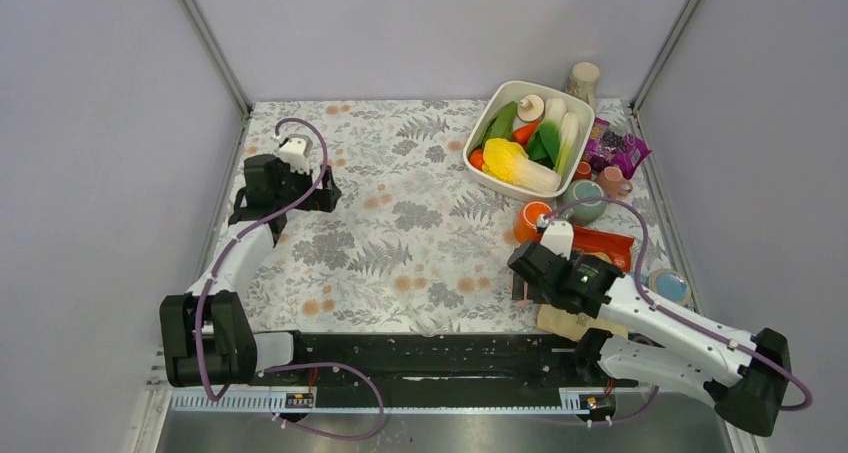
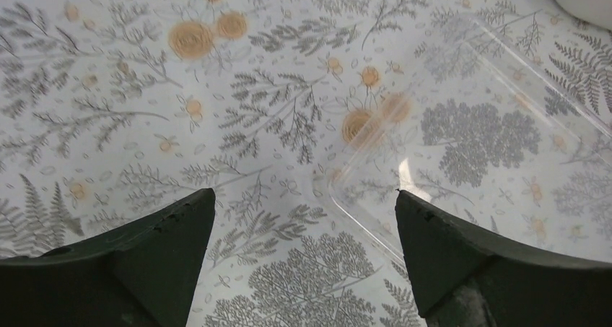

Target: Turn the mug right side up

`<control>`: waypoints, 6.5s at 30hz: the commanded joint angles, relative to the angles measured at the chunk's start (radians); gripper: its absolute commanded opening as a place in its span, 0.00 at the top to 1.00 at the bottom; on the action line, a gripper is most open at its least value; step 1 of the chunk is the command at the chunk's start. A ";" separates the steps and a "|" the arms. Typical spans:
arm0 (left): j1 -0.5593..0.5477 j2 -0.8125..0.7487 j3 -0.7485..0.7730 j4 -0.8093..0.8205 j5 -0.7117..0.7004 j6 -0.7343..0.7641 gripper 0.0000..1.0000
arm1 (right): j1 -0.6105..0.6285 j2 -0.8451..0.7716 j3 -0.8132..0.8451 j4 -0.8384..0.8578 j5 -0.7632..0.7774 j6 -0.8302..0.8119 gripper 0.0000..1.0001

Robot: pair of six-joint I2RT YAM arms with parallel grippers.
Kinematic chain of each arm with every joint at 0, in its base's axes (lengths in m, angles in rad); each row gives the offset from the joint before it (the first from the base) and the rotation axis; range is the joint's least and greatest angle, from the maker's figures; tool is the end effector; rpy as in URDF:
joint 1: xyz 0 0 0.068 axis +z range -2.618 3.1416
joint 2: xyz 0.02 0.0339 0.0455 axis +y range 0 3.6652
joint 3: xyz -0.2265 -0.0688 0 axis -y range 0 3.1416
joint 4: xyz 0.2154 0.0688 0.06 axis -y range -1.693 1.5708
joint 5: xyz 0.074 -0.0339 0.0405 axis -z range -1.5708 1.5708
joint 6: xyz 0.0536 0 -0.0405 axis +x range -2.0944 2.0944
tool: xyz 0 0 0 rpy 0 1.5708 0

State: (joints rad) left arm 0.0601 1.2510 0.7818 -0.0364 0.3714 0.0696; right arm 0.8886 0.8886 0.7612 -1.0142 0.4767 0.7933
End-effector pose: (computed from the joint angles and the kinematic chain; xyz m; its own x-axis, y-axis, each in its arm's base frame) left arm 0.2772 -0.0028 0.2246 -0.4641 0.0370 -0.8850 0.2940 0.9489 -0.1145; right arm 0.1131 0.1002 0.2109 -0.8079 0.0098 -0.5893 0.0092 0.9999 0.0039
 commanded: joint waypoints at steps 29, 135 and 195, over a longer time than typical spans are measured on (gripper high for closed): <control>-0.122 -0.091 0.147 -0.290 0.214 -0.055 0.12 | 0.120 -0.127 -0.136 0.204 0.288 0.174 1.00; -0.522 0.494 0.737 -0.877 -0.310 0.527 0.48 | -0.437 0.029 -0.058 0.453 -0.011 -0.426 0.01; -0.626 0.122 0.633 -0.255 0.441 -0.443 0.05 | -0.458 -0.051 -0.050 1.314 -0.932 -0.009 1.00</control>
State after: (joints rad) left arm -0.5426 1.3640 1.3373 -0.4103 0.8043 -0.3157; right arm 0.3824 0.8474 0.6838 0.0521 -0.3923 0.6979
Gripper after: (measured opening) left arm 0.945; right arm 0.216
